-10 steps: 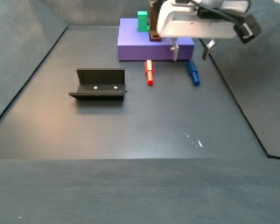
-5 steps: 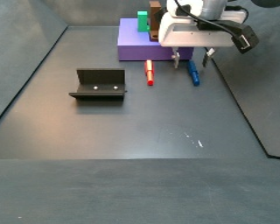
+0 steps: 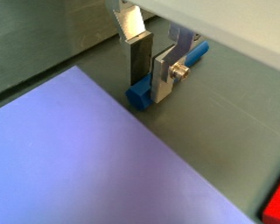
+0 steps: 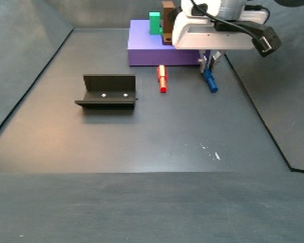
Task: Pick up the blue object. Move up. Place the blue object on the fixture. Regrasp the blue object. Move to above the board. Insert the blue object.
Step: Pick up the blue object.
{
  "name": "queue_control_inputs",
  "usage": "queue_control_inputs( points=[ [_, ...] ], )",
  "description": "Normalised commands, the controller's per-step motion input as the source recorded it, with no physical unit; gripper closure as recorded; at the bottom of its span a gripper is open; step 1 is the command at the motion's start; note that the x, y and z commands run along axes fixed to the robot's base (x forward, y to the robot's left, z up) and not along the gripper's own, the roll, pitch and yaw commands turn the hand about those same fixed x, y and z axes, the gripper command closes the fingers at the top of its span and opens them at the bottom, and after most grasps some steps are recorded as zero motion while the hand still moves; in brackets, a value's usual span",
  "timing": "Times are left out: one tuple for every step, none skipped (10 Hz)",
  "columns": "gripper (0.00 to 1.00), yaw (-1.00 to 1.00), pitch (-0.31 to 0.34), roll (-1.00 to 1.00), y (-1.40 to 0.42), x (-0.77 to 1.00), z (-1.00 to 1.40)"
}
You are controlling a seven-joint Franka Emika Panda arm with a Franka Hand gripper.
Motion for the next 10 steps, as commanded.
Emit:
queue_control_inputs(
  points=[
    [1.0,0.0,0.0,0.0,0.0,0.0,0.0],
    [1.0,0.0,0.0,0.0,0.0,0.0,0.0],
    [1.0,0.0,0.0,0.0,0.0,0.0,0.0],
    [1.0,0.0,0.0,0.0,0.0,0.0,0.0],
    [1.0,0.0,0.0,0.0,0.0,0.0,0.0],
    [1.0,0.0,0.0,0.0,0.0,0.0,0.0],
    [1.0,0.0,0.0,0.0,0.0,0.0,0.0],
    [1.0,0.0,0.0,0.0,0.0,0.0,0.0],
    [1.0,0.0,0.0,0.0,0.0,0.0,0.0],
    [1.0,0.0,0.0,0.0,0.0,0.0,0.0]
  ],
)
